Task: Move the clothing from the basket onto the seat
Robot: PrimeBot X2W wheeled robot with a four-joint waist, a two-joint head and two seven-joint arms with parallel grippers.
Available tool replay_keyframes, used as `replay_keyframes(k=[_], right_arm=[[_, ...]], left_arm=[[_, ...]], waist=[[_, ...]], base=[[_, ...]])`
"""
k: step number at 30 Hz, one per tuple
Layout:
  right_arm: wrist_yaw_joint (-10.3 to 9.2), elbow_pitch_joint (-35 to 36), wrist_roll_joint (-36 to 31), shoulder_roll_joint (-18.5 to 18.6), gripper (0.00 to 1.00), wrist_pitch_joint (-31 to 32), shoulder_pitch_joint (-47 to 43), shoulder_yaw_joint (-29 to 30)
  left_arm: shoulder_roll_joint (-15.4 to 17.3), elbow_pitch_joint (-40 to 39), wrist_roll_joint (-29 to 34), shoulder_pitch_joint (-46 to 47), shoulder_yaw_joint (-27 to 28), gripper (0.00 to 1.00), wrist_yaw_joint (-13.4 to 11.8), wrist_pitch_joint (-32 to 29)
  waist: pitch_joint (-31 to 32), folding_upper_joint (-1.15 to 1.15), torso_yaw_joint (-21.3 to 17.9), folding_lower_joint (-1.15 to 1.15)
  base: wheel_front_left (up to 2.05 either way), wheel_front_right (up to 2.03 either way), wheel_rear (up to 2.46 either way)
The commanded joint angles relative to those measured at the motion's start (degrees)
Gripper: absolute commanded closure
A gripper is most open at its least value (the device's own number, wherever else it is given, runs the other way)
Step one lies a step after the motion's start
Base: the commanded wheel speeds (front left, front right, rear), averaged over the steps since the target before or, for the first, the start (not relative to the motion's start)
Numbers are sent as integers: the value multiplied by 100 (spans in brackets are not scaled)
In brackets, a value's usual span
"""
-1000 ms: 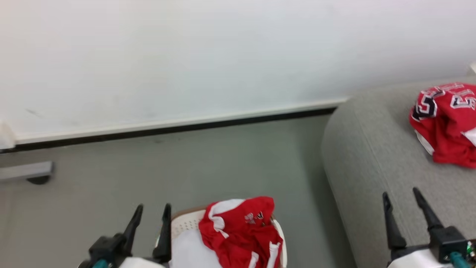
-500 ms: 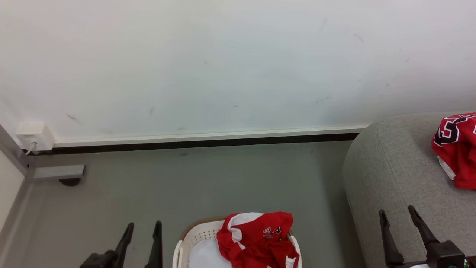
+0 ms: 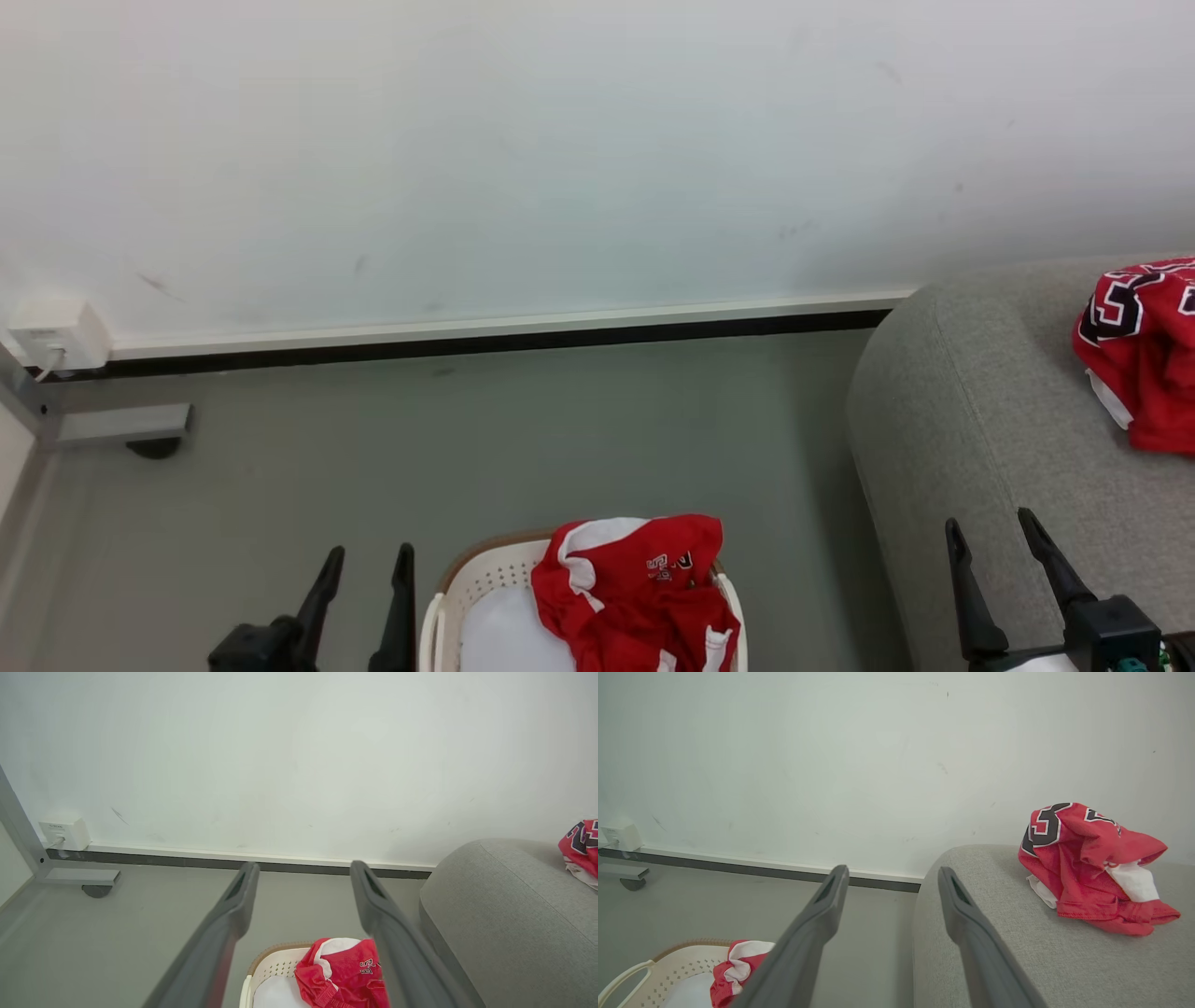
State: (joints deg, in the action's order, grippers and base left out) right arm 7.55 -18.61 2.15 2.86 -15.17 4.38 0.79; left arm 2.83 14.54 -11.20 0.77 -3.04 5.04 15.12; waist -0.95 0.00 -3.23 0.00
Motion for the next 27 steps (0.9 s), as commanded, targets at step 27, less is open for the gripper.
replay_keyframes(k=[27], right_arm=[[-12,914,317,4,0,2,1746,-136]], left_arm=[[84,3966,726,3845,-1359,0,-74,-575]], waist=[[-3349,0,-1368,0]], base=[[0,0,0]])
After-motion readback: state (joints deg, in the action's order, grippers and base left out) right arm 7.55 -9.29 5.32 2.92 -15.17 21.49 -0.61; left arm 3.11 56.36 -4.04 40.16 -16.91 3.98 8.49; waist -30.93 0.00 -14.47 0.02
